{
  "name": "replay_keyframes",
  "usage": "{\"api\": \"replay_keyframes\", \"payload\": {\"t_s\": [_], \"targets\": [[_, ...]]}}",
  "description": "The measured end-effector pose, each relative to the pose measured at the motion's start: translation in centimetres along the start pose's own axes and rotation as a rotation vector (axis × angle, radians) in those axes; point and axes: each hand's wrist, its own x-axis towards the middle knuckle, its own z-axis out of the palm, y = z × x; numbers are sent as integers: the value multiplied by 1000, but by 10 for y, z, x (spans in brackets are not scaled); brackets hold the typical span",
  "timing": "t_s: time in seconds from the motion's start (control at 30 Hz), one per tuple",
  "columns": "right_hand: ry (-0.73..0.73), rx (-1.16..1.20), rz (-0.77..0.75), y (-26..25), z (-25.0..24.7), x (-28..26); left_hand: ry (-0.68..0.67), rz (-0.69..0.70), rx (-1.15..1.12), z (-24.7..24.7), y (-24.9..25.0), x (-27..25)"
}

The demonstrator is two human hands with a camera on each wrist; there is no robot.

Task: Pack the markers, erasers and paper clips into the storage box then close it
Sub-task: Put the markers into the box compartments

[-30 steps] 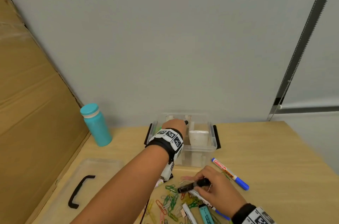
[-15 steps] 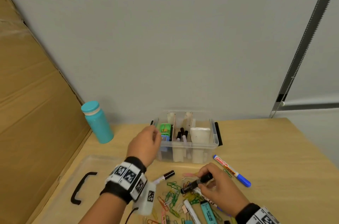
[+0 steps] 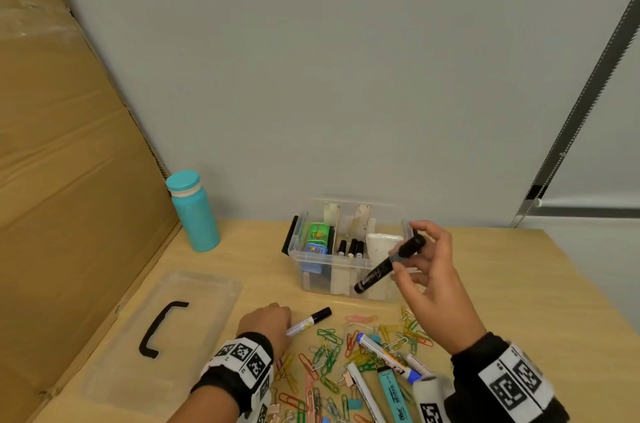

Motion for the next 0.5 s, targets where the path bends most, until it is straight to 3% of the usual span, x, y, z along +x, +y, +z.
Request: {"api": "replay_keyframes", "payload": {"t_s": [0.27,0.5], "targets": [[227,-79,-183,1,20,38,50,-30,-170,0,-5,-8],[145,-362,22,23,67,108,115,-19,-366,-2,-21,-19]]}}
